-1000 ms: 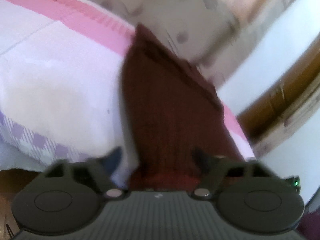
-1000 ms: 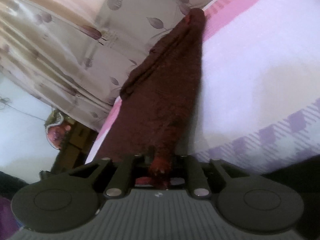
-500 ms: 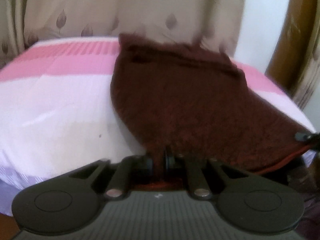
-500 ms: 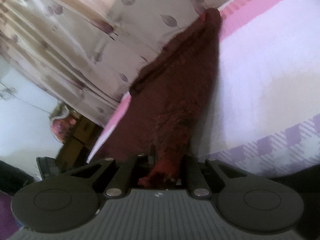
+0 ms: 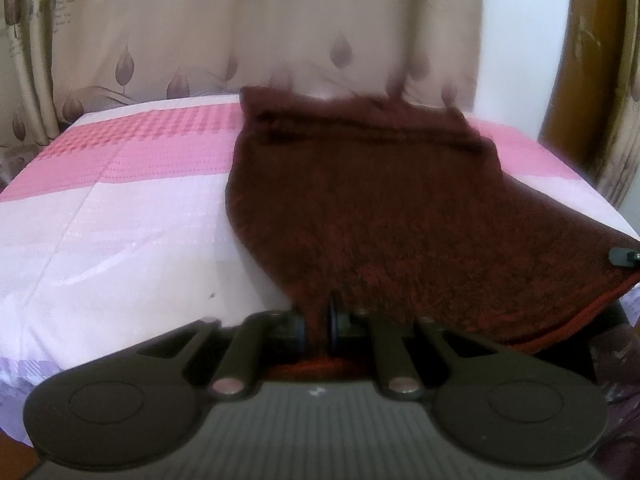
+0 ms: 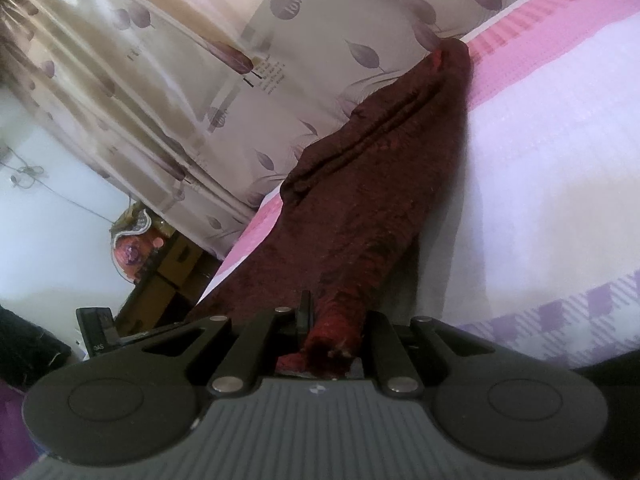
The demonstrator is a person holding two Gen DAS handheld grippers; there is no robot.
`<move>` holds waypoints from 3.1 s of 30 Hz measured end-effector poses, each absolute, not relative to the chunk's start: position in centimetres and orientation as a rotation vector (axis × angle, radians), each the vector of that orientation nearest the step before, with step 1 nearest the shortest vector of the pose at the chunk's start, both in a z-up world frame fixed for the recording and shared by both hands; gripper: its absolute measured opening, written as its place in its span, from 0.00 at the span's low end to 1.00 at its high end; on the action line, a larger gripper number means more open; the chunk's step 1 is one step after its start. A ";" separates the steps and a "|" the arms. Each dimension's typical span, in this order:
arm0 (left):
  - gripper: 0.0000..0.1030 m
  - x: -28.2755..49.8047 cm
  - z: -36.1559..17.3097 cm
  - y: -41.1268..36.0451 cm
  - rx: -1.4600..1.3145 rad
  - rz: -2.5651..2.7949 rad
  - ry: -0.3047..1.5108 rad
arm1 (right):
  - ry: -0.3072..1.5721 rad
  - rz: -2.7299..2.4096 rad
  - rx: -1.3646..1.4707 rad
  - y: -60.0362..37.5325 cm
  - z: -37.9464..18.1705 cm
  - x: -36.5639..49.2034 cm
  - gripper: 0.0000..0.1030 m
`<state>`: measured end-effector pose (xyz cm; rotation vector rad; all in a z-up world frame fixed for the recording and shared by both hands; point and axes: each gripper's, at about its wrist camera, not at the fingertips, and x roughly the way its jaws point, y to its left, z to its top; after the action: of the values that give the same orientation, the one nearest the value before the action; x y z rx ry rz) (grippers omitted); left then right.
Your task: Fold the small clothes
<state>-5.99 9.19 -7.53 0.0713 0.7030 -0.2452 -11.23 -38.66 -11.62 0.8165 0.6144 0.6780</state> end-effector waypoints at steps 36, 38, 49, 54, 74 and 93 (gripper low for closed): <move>0.10 -1.7 -0.6 13.1 -0.377 -0.399 0.571 | 0.510 0.755 0.892 -41.8 -4.2 -7.3 0.12; 0.10 -0.7 0.0 12.7 -0.375 -0.403 0.557 | 0.500 0.756 0.884 -41.9 -3.7 -6.4 0.12; 0.10 4.8 1.4 11.4 -0.416 -0.393 0.515 | 0.452 0.728 0.882 -43.6 -2.3 0.4 0.12; 0.10 6.9 1.3 11.4 -0.427 -0.372 0.516 | 0.454 0.717 0.881 -43.5 -2.4 3.0 0.12; 0.10 12.8 -0.5 11.5 -0.469 -0.306 0.525 | 0.494 0.673 0.888 -42.8 -3.8 11.0 0.12; 0.10 17.7 -2.3 10.4 -0.436 -0.248 0.555 | 0.535 0.599 0.962 -42.6 -7.3 16.3 0.12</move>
<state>17.72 10.44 -2.33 -0.4356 0.5549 -0.2478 16.27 -42.60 -7.31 0.9620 0.5345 0.5986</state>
